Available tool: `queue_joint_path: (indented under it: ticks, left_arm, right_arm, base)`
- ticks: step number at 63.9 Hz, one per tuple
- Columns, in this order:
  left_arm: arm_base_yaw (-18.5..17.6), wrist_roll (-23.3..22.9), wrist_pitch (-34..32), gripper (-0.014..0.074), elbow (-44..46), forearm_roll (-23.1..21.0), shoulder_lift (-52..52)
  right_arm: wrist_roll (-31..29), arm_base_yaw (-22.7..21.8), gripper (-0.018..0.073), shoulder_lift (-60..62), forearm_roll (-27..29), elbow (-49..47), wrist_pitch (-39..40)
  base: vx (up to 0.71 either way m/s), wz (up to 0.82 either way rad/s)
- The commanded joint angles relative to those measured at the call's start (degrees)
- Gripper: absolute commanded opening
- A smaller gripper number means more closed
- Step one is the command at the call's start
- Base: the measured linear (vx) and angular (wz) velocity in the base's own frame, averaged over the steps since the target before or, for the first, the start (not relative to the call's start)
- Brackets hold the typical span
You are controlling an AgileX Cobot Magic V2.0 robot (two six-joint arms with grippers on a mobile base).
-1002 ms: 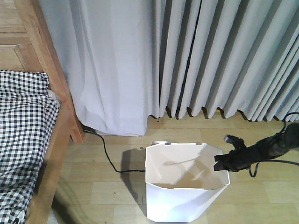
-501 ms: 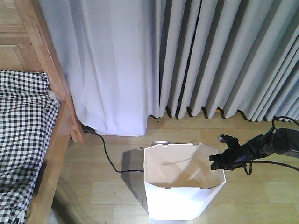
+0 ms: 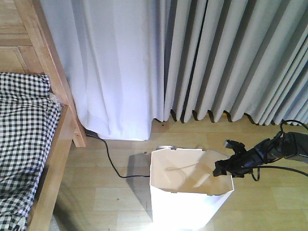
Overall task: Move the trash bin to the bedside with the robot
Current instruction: 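Lower the held bin onto the floor near the bed's foot, then open the right gripper and lift it away from the bin rim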
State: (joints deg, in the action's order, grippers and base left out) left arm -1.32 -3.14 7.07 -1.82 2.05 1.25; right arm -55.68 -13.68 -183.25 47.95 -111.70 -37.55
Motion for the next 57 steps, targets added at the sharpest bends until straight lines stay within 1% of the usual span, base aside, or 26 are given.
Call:
queue_joint_path:
  ticks: [1, 6, 11, 27, 33, 43, 51, 57]
  left_arm:
    - [-0.02, -0.20, -4.18, -0.0006, 1.38, -0.12, 0.26]
    - [-0.02, -0.20, -4.18, -0.0006, 1.38, -0.12, 0.26]
    - [-0.02, -0.20, -4.18, -0.0006, 1.38, -0.12, 0.26]
    - [-0.02, -0.20, -4.18, -0.0006, 1.38, -0.12, 0.26]
    - [-0.02, -0.20, -4.18, -0.0006, 1.38, -0.12, 0.26]
    - [-0.02, -0.20, -4.18, -0.0006, 1.38, -0.12, 0.26]
    - [-0.02, -0.20, -4.18, -0.0006, 1.38, -0.12, 0.26]
    - [-0.02, -0.20, -4.18, -0.0006, 1.38, -0.12, 0.26]
  right_arm:
    - [-0.24, 0.23, 0.0603, 4.17, 1.06, -0.94, -2.05]
    - [-0.29, 0.23, 0.0634, 4.17, 1.06, -0.94, -1.88]
    - [-0.29, 0.23, 0.0631, 4.17, 1.06, -0.94, -1.89]
    - [-0.07, -0.61, 0.0568, 5.25, 2.17, -0.87, -0.57]
    - [-0.45, -0.92, 0.0547, 7.27, 1.96, 0.64, -0.20]
    - [-3.10, -0.92, 0.0519, 15.11, 3.49, 10.96, 7.72]
    - [-7.20, -0.92, 0.0505, 23.39, 4.31, 20.45, 10.16]
    - [-8.14, -0.82, 0.0500, 30.43, 4.31, 27.94, 12.90]
  base:
    - [0.00, 0.00]
    - [0.00, 0.00]
    - [0.00, 0.00]
    - [0.00, 0.00]
    - [0.00, 0.00]
    - [0.00, -0.01]
    - [0.00, 0.00]
    - [0.00, 0.00]
